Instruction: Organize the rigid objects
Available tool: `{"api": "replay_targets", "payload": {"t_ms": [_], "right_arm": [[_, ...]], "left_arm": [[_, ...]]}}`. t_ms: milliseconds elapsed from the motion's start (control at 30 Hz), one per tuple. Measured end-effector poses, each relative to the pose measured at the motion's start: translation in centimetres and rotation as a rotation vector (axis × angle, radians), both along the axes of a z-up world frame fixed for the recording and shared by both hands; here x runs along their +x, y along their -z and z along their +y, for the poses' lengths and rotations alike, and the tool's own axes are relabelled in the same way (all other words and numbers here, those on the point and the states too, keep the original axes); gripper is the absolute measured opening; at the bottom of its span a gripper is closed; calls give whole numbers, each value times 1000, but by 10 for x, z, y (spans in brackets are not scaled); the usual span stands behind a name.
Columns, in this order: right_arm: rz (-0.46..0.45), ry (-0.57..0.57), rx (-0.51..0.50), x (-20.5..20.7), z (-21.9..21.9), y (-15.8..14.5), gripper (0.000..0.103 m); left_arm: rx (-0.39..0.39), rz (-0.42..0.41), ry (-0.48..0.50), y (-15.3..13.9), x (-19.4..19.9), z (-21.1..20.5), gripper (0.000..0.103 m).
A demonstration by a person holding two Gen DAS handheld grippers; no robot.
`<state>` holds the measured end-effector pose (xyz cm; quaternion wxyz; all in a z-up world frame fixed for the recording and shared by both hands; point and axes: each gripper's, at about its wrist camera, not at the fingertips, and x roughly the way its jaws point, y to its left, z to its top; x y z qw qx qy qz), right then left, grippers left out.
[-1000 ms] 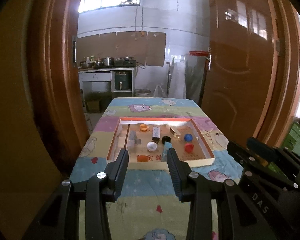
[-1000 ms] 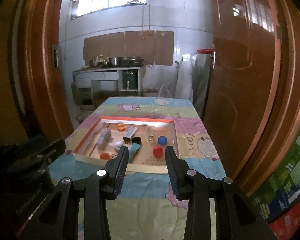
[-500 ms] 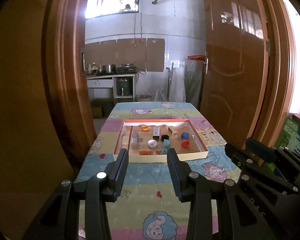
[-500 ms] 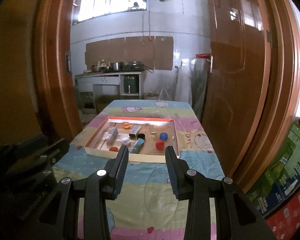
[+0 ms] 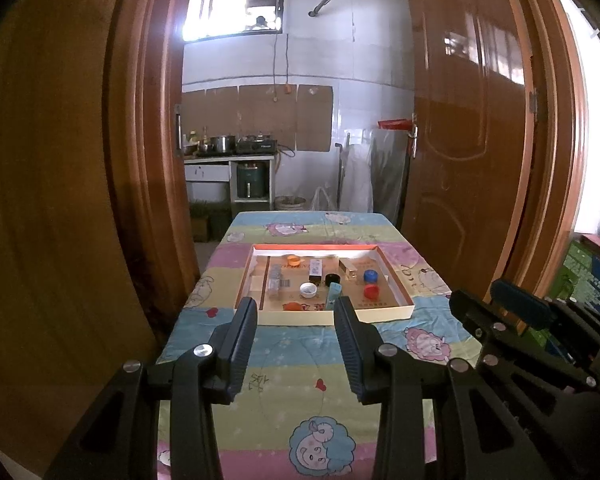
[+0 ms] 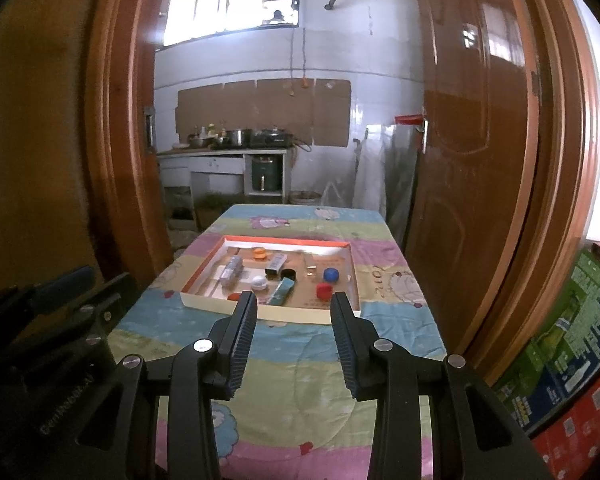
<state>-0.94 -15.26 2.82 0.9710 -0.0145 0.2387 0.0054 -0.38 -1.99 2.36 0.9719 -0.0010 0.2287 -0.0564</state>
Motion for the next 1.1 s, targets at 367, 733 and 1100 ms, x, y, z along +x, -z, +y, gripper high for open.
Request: {"api": "replay_targets", "payload": {"t_ms": [367, 733, 1100], "right_arm": [[-14, -11, -14, -7, 8, -1, 40], [-18, -11, -16, -9, 9, 0, 40], [-20, -11, -19, -9, 11, -1, 40]], "left_arm": [[-6, -11, 4, 0, -6, 2, 40], [-7, -12, 5, -1, -6, 3, 40], [-8, -11, 11, -2, -11, 1, 40]]}}
